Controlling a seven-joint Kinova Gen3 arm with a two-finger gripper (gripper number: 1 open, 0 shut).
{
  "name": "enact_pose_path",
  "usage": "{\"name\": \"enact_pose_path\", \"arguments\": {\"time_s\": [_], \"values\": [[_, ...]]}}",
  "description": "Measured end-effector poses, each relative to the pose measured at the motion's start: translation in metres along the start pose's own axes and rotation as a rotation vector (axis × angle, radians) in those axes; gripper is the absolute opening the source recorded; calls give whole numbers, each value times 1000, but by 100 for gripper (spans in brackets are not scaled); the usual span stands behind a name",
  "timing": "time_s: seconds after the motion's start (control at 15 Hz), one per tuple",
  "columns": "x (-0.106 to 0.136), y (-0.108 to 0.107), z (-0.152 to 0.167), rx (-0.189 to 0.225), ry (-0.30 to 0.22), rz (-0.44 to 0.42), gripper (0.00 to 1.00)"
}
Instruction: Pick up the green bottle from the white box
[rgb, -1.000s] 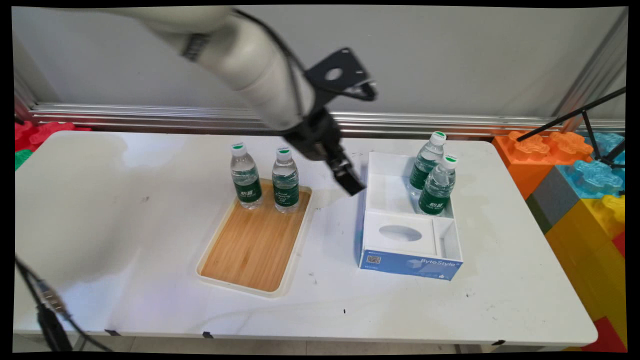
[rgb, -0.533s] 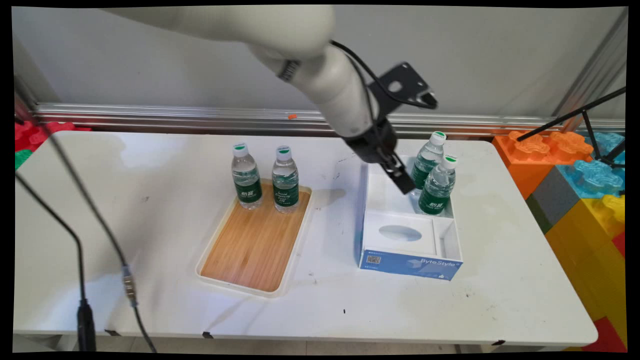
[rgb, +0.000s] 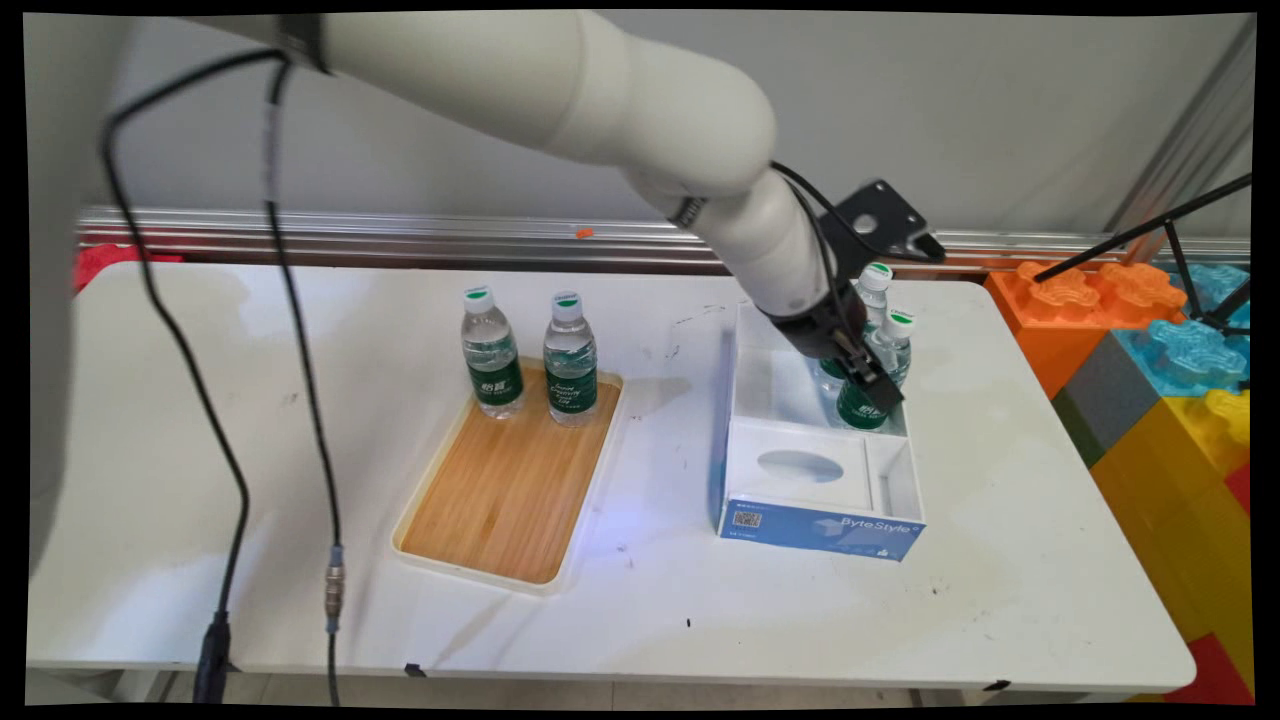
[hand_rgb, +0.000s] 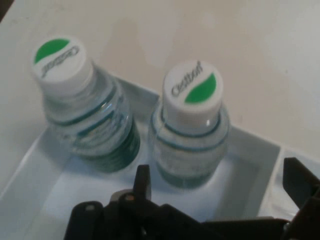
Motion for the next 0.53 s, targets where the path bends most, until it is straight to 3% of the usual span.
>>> {"name": "enact_pose_path", "arguments": {"time_s": [0.53], "values": [[10, 0, 46, 22, 22, -30, 100]]}}
